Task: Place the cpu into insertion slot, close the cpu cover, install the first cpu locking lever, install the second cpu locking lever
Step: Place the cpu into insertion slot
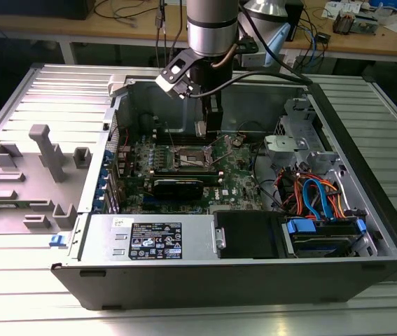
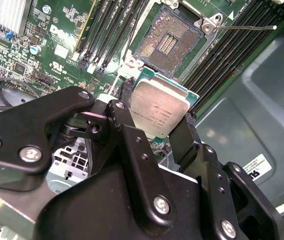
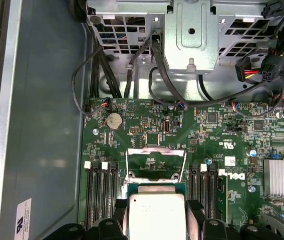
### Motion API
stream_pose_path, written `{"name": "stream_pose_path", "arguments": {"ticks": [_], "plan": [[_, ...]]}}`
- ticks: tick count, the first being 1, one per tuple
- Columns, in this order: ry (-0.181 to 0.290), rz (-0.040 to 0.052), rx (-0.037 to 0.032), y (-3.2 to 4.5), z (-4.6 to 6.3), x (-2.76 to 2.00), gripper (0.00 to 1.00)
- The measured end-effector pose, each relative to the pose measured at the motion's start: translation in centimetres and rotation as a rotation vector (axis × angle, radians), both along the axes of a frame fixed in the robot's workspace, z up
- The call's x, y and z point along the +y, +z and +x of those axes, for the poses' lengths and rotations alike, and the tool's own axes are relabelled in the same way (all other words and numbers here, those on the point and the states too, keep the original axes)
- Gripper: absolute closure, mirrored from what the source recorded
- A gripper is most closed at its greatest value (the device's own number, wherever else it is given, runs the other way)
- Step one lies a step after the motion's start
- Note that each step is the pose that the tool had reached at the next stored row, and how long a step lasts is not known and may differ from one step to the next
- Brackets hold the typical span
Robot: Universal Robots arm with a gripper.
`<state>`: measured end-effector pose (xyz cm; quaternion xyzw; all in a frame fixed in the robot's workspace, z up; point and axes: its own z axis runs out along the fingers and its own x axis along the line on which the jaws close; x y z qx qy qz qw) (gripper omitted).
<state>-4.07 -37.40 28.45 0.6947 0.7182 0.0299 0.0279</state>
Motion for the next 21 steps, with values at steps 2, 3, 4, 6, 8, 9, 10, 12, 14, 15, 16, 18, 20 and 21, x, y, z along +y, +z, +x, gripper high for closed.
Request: {"name": "stream_pose_path", "arguments": {"ticks": [2, 3, 4, 6, 8, 9, 10, 12, 14, 15, 16, 18, 20, 21], "plan": [[0.000, 0.0000, 0.0000, 0.00, 0.0, 0.00, 0.46], [0.000, 0.0000, 0.0000, 0.00, 0.0, 0.00, 0.46], [0.000, 0.0001, 0.0000, -0.02, 0.0, 0.00, 0.46], [0.000, 0.0005, -0.0003, -0.14, 0.0, 0.03, 0.46], [0.000, 0.0000, 0.0000, -0.44, 0.0, 0.07, 0.46], [0.000, 0.0001, 0.0000, -0.78, -0.1, 0.13, 0.46], [-0.002, 0.0001, -0.0001, -1.14, -0.5, 0.16, 0.46], [-0.010, 0.0001, 0.0000, -1.34, -0.7, 0.17, 0.46], [-0.014, 0.0001, -0.0008, -1.89, -1.8, 0.17, 0.46], [-0.014, 0.0001, -0.0012, -2.15, -2.1, 0.17, 0.46], [-0.014, 0.0001, -0.0015, -2.33, -2.3, 0.17, 0.46], [-0.014, 0.0001, -0.0018, -2.90, -2.6, 0.19, 0.46], [-0.014, 0.0002, -0.0020, -3.32, -2.7, 0.19, 0.46], [-0.014, 0.0002, -0.0021, -3.54, -2.7, 0.19, 0.46]]}}
